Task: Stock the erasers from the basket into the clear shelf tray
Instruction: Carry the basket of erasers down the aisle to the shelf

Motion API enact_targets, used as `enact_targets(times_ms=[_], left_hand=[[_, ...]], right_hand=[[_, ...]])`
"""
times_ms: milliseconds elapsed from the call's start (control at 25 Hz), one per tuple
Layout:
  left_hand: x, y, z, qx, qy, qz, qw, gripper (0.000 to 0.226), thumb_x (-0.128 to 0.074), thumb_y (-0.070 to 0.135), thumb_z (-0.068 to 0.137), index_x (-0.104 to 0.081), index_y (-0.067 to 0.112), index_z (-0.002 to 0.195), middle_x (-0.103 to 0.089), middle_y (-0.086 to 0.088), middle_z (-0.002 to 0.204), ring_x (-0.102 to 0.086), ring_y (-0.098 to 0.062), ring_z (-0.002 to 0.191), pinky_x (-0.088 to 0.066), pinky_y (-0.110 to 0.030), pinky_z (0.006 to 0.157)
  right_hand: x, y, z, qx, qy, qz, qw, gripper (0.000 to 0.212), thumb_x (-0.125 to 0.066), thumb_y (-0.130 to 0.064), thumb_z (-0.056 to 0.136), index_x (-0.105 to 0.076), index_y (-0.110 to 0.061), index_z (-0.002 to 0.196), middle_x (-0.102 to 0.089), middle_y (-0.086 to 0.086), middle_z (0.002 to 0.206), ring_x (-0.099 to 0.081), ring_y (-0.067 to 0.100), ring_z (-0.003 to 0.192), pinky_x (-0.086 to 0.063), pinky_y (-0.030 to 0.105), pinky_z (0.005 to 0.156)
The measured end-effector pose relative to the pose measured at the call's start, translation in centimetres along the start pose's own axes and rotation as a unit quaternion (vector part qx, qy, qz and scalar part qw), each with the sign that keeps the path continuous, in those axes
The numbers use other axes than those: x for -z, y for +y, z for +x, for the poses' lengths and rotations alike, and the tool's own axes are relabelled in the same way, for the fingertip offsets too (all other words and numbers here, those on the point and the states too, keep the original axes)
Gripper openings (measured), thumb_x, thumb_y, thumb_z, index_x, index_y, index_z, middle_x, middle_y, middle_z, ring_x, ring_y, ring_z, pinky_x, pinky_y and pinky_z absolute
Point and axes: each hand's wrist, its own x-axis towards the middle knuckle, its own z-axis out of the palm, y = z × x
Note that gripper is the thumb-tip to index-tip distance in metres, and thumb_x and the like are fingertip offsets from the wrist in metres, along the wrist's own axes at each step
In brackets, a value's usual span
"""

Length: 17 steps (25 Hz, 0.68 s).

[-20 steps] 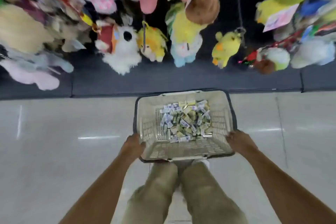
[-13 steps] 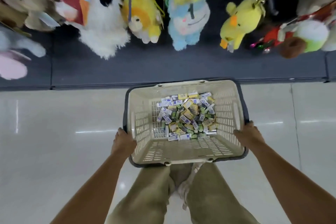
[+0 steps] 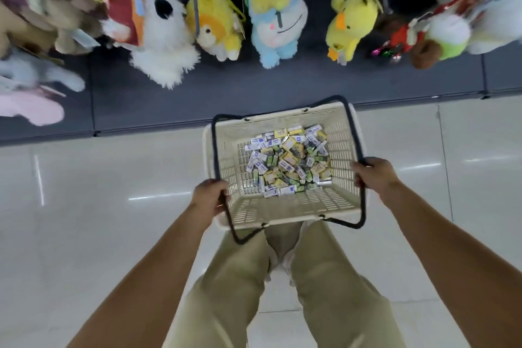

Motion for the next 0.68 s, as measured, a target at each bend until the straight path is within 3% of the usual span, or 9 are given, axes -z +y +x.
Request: enact_targets(times_ms=[80, 200, 240, 360, 560, 680], left_hand=[[-2.6, 0.5, -3.4, -0.002, -0.044, 0.033, 0.998, 0.013, -0.051, 0.006, 0.089, -0.051, 0.011, 0.077, -0.049, -0.005, 0.064, -0.049, -0.017, 0.056, -0.044, -0.027, 0.053], [-4.6, 1.2, -8.0, -0.026, -0.072, 0.075, 0.994, 0.013, -0.051, 0.007, 0.090, -0.053, 0.011, 0.077, -0.050, -0.004, 0.062, -0.047, -0.018, 0.054, -0.042, -0.027, 0.055], [-4.4, 1.5, -9.3, -0.043, -0.078, 0.086, 0.992, 0.012, -0.051, 0.006, 0.090, -0.054, 0.009, 0.078, -0.049, -0.005, 0.062, -0.045, -0.017, 0.053, -0.041, -0.026, 0.052], [-2.5, 2.7, -13.5, -0.072, -0.069, 0.111, 0.989, 0.013, -0.051, 0.002, 0.090, -0.053, 0.004, 0.078, -0.049, -0.009, 0.063, -0.045, -0.019, 0.053, -0.040, -0.028, 0.055], [-1.5, 3.2, -22.2, -0.139, -0.102, 0.223, 0.960, 0.014, -0.048, 0.002, 0.089, -0.052, 0.002, 0.076, -0.051, -0.010, 0.063, -0.048, -0.020, 0.054, -0.046, -0.034, 0.062], [-2.8, 3.2, -25.9, -0.196, -0.119, 0.307, 0.924, 0.027, -0.050, 0.006, 0.089, -0.053, 0.009, 0.063, -0.053, -0.003, 0.052, -0.050, -0.022, 0.054, -0.048, -0.041, 0.070]], right_hand=[[-0.9, -0.7, -3.1, 0.016, -0.059, -0.033, 0.998, 0.010, -0.061, -0.017, 0.085, -0.061, -0.006, 0.084, -0.058, 0.006, 0.062, -0.056, 0.018, 0.055, -0.047, 0.030, 0.063], [0.0, -0.9, -7.5, 0.006, -0.062, -0.043, 0.997, 0.010, -0.059, -0.017, 0.085, -0.058, -0.008, 0.085, -0.061, 0.011, 0.075, -0.060, 0.026, 0.070, -0.052, 0.037, 0.071], [0.9, -0.7, -8.9, -0.012, -0.056, -0.010, 0.998, 0.010, -0.059, -0.016, 0.086, -0.059, -0.006, 0.087, -0.061, 0.012, 0.074, -0.061, 0.026, 0.067, -0.053, 0.037, 0.070], [3.7, 0.1, -14.8, -0.038, -0.046, 0.087, 0.994, 0.009, -0.059, -0.009, 0.086, -0.058, -0.002, 0.080, -0.058, 0.009, 0.061, -0.057, 0.014, 0.046, -0.051, 0.022, 0.050], [7.3, 1.8, -23.9, -0.058, -0.023, 0.165, 0.984, 0.018, -0.061, -0.017, 0.086, -0.058, -0.007, 0.072, -0.058, 0.007, 0.055, -0.056, 0.022, 0.053, -0.052, 0.039, 0.070], [10.2, 3.1, -28.1, -0.076, 0.018, 0.235, 0.969, 0.016, -0.062, -0.016, 0.086, -0.060, -0.007, 0.073, -0.057, 0.004, 0.052, -0.054, 0.017, 0.047, -0.052, 0.036, 0.064]])
